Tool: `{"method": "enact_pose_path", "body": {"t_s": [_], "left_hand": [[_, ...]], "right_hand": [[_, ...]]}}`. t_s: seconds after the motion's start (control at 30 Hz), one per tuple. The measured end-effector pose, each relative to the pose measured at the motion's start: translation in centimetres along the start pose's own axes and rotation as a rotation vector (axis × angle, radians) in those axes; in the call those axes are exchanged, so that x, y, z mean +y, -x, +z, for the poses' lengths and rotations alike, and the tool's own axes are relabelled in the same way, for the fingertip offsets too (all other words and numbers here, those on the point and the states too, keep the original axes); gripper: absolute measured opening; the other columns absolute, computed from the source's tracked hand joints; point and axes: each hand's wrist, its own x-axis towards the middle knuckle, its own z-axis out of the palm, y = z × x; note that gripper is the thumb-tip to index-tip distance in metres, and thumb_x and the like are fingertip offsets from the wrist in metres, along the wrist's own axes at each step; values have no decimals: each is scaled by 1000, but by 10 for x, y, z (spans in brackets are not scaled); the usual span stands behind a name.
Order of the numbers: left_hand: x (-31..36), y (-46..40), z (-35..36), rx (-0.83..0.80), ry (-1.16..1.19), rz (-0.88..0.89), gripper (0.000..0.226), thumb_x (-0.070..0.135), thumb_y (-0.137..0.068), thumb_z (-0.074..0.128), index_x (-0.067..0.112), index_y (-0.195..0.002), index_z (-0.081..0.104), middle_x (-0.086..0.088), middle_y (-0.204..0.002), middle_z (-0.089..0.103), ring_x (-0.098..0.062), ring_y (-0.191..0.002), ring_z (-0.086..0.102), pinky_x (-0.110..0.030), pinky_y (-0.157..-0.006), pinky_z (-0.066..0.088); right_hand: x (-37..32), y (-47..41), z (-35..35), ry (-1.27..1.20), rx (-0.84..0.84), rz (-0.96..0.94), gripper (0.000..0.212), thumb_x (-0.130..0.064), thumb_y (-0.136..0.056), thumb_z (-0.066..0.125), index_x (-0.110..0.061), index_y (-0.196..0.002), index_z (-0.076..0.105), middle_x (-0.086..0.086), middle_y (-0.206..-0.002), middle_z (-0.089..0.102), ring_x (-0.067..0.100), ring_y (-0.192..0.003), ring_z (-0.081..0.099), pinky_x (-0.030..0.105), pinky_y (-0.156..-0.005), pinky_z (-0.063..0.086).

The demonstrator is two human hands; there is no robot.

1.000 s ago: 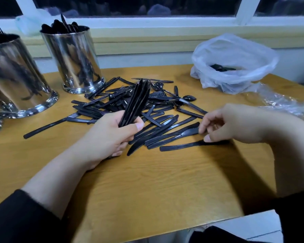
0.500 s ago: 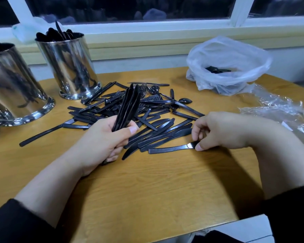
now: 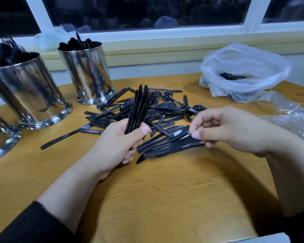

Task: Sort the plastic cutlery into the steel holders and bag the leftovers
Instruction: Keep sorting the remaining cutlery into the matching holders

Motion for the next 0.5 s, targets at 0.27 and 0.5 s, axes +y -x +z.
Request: {"method": "enact_pose_path", "body": {"t_s": [0.27, 0.5], "left_hand": [[1, 0, -3, 125, -184, 128, 24, 26, -101, 63, 11, -83, 69, -4, -53, 50, -16, -47, 44, -29, -51, 40], [0, 1, -2, 106, -358, 174, 20, 29, -101, 62, 31, -85, 74, 9, -86, 76, -1, -79, 67, -15, -72, 50]], "right_hand": [[-5, -17, 23, -247, 127, 114, 13, -4, -90, 69, -4, -80, 78, 8, -67, 69, 14, -58, 58, 25, -59, 50], [-7, -22, 35, -343, 93, 159, 20, 1, -92, 60, -3, -85, 79, 12, -74, 72, 14, -63, 62, 23, -61, 53]]}}
